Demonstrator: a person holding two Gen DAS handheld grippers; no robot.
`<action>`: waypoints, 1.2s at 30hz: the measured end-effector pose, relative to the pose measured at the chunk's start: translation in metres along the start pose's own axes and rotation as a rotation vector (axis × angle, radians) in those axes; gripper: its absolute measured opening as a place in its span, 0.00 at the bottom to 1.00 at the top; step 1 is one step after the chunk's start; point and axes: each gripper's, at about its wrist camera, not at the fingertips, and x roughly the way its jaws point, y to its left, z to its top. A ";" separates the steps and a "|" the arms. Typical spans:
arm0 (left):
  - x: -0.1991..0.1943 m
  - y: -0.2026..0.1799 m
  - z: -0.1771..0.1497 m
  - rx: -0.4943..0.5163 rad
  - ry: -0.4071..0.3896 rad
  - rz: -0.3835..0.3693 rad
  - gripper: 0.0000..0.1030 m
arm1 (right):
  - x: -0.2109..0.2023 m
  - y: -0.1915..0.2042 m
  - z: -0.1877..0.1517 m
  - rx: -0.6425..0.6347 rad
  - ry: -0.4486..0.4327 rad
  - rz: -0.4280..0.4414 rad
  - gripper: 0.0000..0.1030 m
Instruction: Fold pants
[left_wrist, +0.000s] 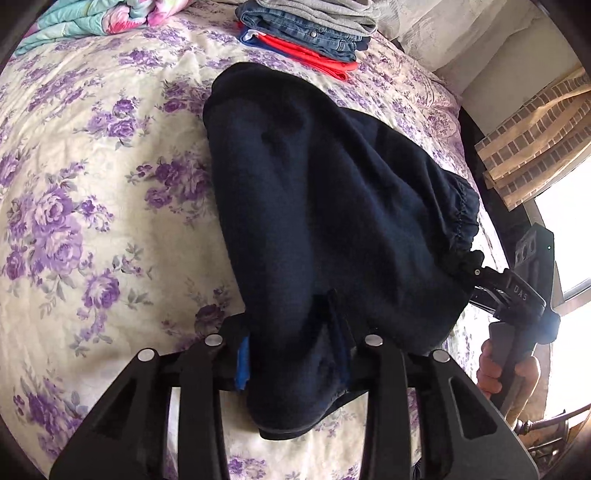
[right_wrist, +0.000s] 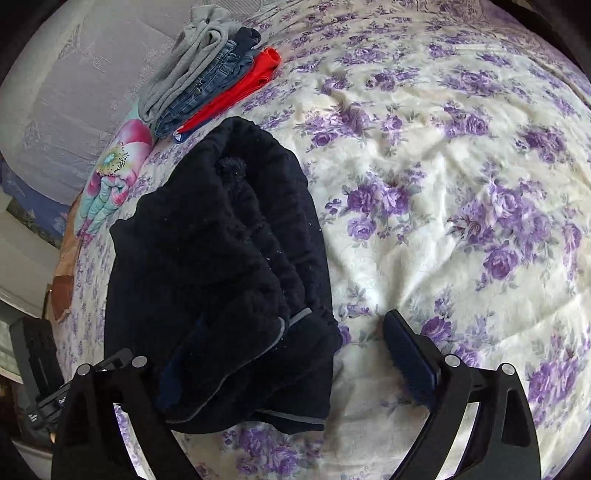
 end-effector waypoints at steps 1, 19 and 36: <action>0.004 0.003 0.004 -0.017 0.015 -0.025 0.38 | 0.000 -0.001 0.001 0.027 0.018 0.052 0.95; -0.038 -0.044 0.013 0.085 -0.088 0.001 0.15 | -0.051 0.077 -0.024 -0.276 -0.201 -0.001 0.36; -0.096 -0.082 0.383 0.120 -0.292 0.161 0.16 | -0.051 0.217 0.331 -0.349 -0.344 0.077 0.36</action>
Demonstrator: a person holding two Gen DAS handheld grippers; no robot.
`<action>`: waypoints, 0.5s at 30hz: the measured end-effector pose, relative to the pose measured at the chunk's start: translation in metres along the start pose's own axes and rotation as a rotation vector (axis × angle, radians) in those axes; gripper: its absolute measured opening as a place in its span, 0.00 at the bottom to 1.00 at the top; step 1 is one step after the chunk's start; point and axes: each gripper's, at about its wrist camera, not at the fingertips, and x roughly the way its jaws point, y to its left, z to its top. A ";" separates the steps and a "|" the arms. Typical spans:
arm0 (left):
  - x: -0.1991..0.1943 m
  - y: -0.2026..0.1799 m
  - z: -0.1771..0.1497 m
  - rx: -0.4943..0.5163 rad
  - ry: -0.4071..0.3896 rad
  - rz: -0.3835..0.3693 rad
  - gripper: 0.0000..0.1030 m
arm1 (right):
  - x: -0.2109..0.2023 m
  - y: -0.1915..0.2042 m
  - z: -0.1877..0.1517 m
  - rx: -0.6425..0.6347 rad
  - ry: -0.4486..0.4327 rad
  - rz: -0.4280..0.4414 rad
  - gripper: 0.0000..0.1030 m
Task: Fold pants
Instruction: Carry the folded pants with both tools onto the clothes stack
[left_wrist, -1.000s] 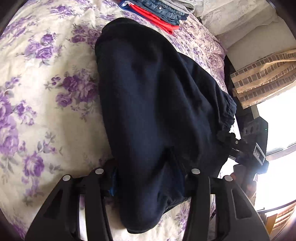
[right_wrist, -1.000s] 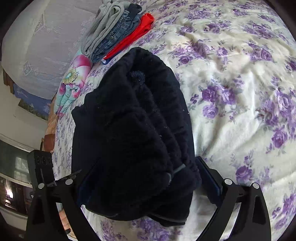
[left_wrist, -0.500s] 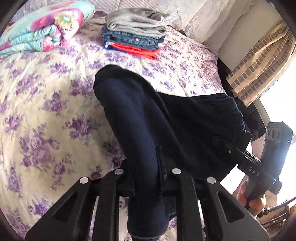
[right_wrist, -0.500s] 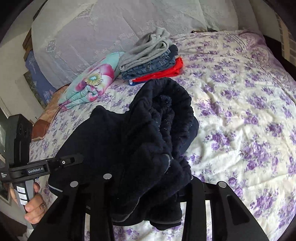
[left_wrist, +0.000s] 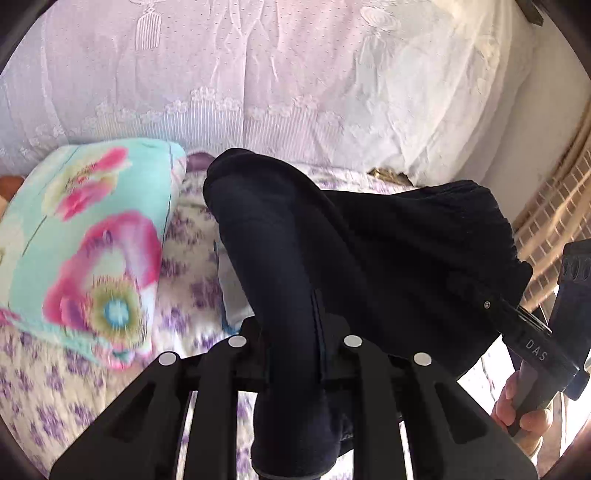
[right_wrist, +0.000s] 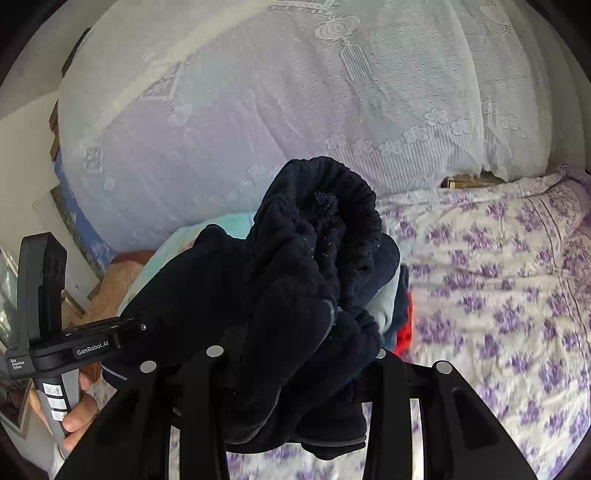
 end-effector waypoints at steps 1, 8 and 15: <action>0.017 0.007 0.018 -0.028 0.007 -0.005 0.16 | 0.018 -0.010 0.015 0.021 0.000 0.001 0.36; 0.178 0.058 0.029 -0.115 0.228 0.013 0.29 | 0.163 -0.085 0.019 0.092 0.177 -0.130 0.43; 0.181 0.076 0.020 -0.127 0.160 -0.023 0.57 | 0.171 -0.129 -0.009 0.229 0.122 0.031 0.66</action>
